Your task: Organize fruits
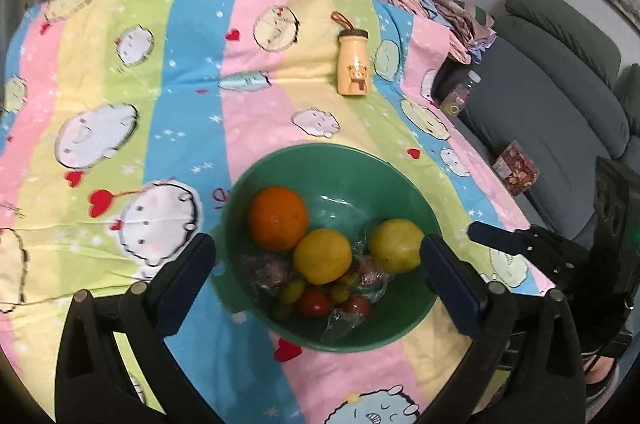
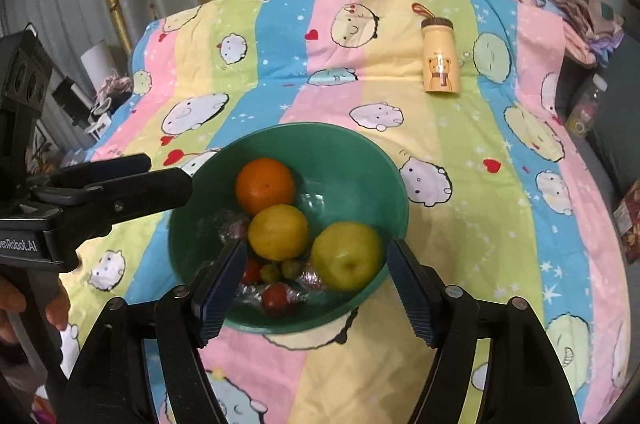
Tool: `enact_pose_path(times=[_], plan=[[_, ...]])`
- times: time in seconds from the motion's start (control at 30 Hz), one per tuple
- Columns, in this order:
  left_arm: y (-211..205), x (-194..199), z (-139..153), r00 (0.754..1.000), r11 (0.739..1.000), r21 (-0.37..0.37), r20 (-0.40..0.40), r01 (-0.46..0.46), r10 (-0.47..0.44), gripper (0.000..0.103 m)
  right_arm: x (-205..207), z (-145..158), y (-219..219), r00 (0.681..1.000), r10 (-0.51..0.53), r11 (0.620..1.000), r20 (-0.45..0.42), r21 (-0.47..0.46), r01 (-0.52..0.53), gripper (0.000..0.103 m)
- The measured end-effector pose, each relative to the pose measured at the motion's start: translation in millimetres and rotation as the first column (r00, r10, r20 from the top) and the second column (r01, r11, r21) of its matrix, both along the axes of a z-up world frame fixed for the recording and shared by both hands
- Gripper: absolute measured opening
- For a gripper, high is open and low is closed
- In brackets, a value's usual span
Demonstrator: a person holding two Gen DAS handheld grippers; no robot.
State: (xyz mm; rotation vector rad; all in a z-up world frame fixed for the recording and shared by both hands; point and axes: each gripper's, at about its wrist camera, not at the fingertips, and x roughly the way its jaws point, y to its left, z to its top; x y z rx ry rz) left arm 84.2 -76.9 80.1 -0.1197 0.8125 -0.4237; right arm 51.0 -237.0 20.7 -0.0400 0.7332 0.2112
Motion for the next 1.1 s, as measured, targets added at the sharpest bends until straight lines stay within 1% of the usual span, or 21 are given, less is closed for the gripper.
enact_pose_path(times=[0.13,0.2,0.27,0.5,0.63,0.83,1.1], plan=[[4.0,-9.4,9.2,0.999,0.998,0.035,0.017,-0.043,0.042,0.102,-11.8,8.7,5.2,1.000,0.005,1.000,0.013,-0.021,-0.005,0.077],[5.4,-14.5,13.7,0.997,0.995,0.072,0.018,-0.074,0.073,0.102,-17.8,13.4,7.1,1.000,0.008,1.000,0.020,-0.025,-0.007,0.077],[7.1,-18.4,16.6,0.996,0.992,0.090,0.018,-0.087,0.085,0.102,-21.9,17.3,8.8,1.000,0.008,1.000,0.026,-0.029,-0.007,0.077],[8.4,-28.8,25.4,0.997,0.992,0.098,0.016,-0.079,0.078,0.102,-34.9,32.6,19.4,0.999,0.029,0.998,0.043,-0.053,-0.027,0.077],[6.8,-34.0,30.4,0.994,0.984,0.143,0.040,-0.103,0.099,0.102,-41.0,39.2,22.8,0.998,0.041,0.998,0.054,-0.057,-0.038,0.078],[8.2,-33.7,36.3,0.991,0.978,0.162,0.039,-0.129,0.124,0.102,-44.8,47.1,23.7,0.997,0.048,0.997,0.067,-0.057,-0.044,0.078],[8.5,-37.4,45.0,0.990,0.973,0.185,0.053,-0.139,0.131,0.102,-51.3,57.8,26.3,0.994,0.066,0.997,0.088,-0.056,-0.061,0.078]])
